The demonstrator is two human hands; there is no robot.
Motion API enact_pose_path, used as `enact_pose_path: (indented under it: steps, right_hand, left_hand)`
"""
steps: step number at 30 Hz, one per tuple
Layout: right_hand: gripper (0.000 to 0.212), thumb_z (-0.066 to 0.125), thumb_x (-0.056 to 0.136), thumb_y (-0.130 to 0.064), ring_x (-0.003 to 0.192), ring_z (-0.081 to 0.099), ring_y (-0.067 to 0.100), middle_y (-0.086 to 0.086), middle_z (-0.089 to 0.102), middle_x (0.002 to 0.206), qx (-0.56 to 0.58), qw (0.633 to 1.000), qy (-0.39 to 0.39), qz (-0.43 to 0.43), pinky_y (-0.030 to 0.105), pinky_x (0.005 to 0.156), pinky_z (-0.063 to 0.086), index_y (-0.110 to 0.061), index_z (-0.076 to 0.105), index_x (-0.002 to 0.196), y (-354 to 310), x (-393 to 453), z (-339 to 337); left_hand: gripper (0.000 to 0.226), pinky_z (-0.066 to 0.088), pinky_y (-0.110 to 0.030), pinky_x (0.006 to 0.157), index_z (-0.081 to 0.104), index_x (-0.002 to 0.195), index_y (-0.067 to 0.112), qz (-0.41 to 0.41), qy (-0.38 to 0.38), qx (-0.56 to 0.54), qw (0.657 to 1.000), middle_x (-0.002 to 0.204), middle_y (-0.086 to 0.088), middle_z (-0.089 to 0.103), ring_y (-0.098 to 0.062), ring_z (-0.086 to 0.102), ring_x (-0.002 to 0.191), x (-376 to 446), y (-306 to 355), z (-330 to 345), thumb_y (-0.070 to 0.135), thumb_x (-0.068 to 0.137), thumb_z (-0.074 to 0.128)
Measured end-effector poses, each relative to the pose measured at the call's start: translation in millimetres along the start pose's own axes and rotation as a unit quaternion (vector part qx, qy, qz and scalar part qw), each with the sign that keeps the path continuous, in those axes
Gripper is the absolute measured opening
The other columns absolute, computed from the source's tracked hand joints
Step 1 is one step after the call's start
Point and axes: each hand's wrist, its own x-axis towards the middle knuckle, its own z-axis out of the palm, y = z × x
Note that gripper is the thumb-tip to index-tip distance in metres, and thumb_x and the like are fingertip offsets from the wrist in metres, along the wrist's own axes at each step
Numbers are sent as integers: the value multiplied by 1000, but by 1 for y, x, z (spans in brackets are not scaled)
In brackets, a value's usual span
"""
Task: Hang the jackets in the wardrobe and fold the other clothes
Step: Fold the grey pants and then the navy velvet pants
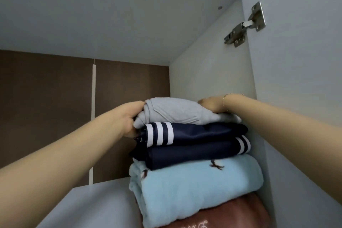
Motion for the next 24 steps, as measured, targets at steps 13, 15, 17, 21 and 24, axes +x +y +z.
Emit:
enact_pose_path:
  steps: [13,15,17,21,24]
  right_hand:
    - [57,29,103,-51,143,25,24,1,27,156,87,991,-78,-58,38,115,16,-24,23,152,-21,-21,6]
    - [57,36,104,-40,146,22,25,6,23,159,63,994,-61,-68,39,119,14,-15,21,153,-22,-25,13]
    - [51,41,103,-35,142,33,25,8,34,155,151,984,-55,-73,33,114,25,-12,34,149,-19,-31,13]
    - [36,47,99,-40,123,52,21,1,57,135,208,971,27,-113,31,107,36,-25,60,130,-8,-41,5]
    - [24,57,95,-31,108,60,13,-1,68,115,307,933,134,-133,20,90,45,-21,72,111,6,-49,7]
  left_hand:
    - [16,42,-24,67,56,78,4,-72,-86,-48,992,77,-7,46,-12,44,67,-26,-4,10,-8,86,47]
    - [22,36,-25,66,53,73,4,-81,-64,-44,994,75,-5,43,-10,38,65,-23,-9,12,-6,90,44]
    - [25,35,-26,64,51,70,6,-78,-46,-32,995,74,-4,41,-10,36,64,-26,-9,14,-5,92,43]
    - [23,40,-22,58,56,73,11,-31,-29,-25,999,72,-4,49,-11,45,62,-42,-2,16,3,93,50]
    - [14,42,-21,69,58,108,18,73,2,24,997,90,0,58,-10,55,78,-59,3,11,15,96,56]
